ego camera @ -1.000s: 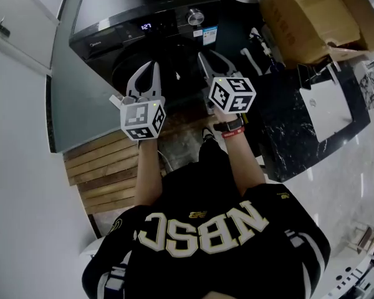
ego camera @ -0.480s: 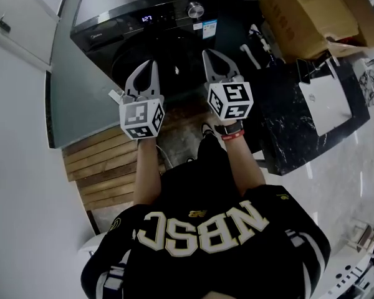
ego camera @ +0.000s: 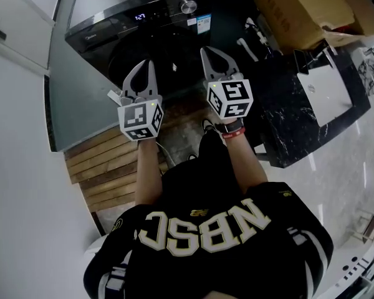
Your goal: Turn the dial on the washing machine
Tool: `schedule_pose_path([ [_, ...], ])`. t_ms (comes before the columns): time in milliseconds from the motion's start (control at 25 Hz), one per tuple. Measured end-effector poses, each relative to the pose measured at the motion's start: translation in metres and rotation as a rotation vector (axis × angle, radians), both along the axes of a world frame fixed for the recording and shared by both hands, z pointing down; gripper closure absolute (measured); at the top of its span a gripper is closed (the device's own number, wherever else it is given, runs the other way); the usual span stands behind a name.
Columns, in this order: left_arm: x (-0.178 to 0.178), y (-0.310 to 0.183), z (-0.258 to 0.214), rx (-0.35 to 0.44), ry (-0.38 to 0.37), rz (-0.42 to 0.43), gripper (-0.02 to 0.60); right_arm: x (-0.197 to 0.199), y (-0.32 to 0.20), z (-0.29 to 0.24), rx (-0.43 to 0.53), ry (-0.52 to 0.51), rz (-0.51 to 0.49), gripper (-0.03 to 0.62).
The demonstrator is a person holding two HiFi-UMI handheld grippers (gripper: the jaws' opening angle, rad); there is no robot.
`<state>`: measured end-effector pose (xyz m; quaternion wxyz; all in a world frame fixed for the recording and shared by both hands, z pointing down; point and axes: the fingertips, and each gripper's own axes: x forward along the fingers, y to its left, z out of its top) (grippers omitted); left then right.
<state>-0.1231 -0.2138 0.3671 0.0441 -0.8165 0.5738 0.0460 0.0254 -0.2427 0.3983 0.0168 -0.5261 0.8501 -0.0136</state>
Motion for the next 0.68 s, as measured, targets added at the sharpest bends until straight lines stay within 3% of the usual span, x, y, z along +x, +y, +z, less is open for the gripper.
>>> schedule_pose_path([
  [160, 0.004, 0.0, 0.001, -0.001, -0.025, 0.001, 0.568, 0.0, 0.001, 0.001, -0.043, -0.067, -0.02, 0.586],
  [680, 0.005, -0.014, 0.004, 0.002, -0.019, 0.011, 0.568, -0.011, -0.015, 0.013, -0.052, -0.022, -0.049, 0.586],
])
